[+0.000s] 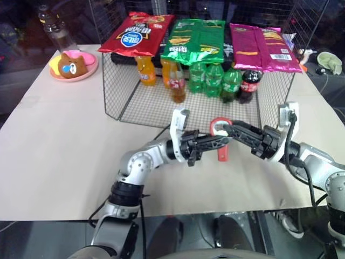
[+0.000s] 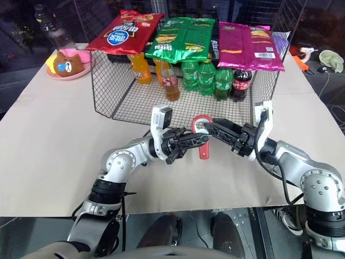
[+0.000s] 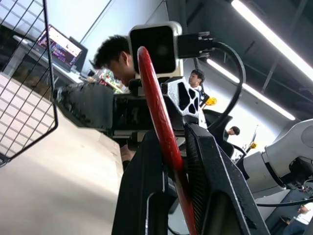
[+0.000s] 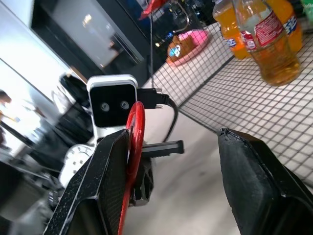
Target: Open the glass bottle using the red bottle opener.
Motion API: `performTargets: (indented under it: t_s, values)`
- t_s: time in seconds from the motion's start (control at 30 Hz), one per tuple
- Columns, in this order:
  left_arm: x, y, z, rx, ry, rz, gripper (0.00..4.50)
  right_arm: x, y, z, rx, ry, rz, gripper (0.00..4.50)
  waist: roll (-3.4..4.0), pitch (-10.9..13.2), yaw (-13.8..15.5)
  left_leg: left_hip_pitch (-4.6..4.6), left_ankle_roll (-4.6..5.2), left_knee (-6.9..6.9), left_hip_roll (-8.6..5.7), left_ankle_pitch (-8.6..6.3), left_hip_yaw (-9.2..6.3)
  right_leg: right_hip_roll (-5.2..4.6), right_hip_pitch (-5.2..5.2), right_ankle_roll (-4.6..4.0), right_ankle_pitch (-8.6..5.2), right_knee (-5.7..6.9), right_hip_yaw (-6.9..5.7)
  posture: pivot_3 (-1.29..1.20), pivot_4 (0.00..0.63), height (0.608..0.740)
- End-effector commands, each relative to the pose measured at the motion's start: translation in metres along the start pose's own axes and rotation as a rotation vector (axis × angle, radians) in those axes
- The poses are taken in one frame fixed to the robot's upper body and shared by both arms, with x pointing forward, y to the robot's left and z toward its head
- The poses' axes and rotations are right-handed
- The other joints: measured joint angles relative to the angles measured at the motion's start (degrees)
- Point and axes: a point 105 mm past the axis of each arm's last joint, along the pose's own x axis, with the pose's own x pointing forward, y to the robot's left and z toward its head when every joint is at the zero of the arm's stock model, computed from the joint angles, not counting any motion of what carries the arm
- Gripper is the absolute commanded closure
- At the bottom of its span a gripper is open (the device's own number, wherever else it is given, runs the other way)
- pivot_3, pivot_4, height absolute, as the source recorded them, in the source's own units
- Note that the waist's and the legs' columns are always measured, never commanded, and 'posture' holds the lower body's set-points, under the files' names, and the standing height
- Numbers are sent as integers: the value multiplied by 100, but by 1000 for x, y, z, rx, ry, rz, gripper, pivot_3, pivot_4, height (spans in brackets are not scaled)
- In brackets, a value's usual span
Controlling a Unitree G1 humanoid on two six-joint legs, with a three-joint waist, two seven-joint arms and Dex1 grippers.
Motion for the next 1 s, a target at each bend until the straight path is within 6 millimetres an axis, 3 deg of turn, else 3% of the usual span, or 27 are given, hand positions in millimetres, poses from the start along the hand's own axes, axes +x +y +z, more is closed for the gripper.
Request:
performTargets:
  t_s: [0.03, 0.2, 0.4, 0.53, 0.67, 1.0]
  values:
    - [3, 1, -12, 3, 69, 19, 4410, -4, 28, 21, 81, -86, 138, 1616, 3, -1, -1, 0, 0, 0, 0, 0, 0, 0, 0, 0, 0, 0, 0, 0, 150, 740]
    - [3, 2, -12, 13, 75, 17, 4410, -5, 27, 16, 246, -96, 135, 1616, 2, 0, -3, 0, 1, 0, 0, 0, 0, 1, 1, 0, 0, 0, -1, 0, 150, 740]
    - [4, 5, -8, 36, 46, 42, 4410, -13, 24, 15, 194, -89, 112, 1616, 2, 0, -2, -1, 1, 0, 0, 0, 3, 2, 0, 0, 0, 0, 1, 0, 150, 740]
    - [4, 12, 5, 41, -32, 75, 4410, -32, 9, -6, 101, 26, 21, 1616, 2, 0, 32, -5, 4, 5, -2, -1, 0, 2, 2, 1, 0, -3, -5, 0, 150, 740]
    - [5, 11, 8, 29, -48, 63, 4410, -42, 8, -28, 37, 158, 22, 1616, 2, 0, 4, -5, 5, 5, -2, -1, 3, 3, 2, 1, 0, -2, -3, 0, 150, 740]
    - [11, 10, 6, 21, -29, 33, 4410, -14, 19, -40, -76, 217, 97, 1616, 2, 0, 10, 0, 3, 9, 3, -1, 3, 6, 2, 2, 1, 2, 1, 0, 150, 740]
